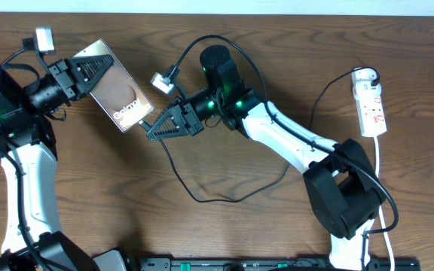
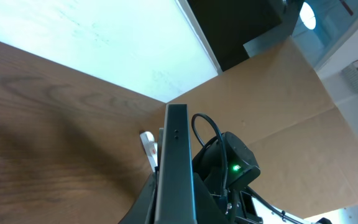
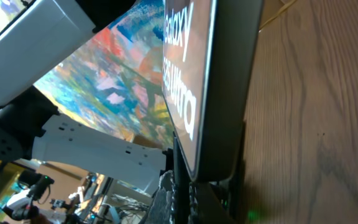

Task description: Plug charger to phone and switch on socket

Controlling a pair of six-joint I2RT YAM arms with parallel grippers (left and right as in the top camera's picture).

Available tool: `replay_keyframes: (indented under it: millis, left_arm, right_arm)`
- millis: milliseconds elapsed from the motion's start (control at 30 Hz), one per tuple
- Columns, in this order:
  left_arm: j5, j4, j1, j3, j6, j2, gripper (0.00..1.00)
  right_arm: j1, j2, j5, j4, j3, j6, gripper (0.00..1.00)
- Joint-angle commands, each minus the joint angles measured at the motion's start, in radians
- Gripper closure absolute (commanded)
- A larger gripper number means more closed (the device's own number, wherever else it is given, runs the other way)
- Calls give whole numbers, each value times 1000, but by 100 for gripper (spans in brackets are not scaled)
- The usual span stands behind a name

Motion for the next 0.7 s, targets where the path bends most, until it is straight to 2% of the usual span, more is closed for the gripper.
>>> replay_keyframes:
  millis: [0,667]
  left_arm:
    - [76,3,-9,11,6,-2,93]
    - [69,3,-18,11,-8,-2,93]
  right_arm:
    - [-17,-27,58,13,14,31,99]
    - [-18,-27,180,45,14,56,99]
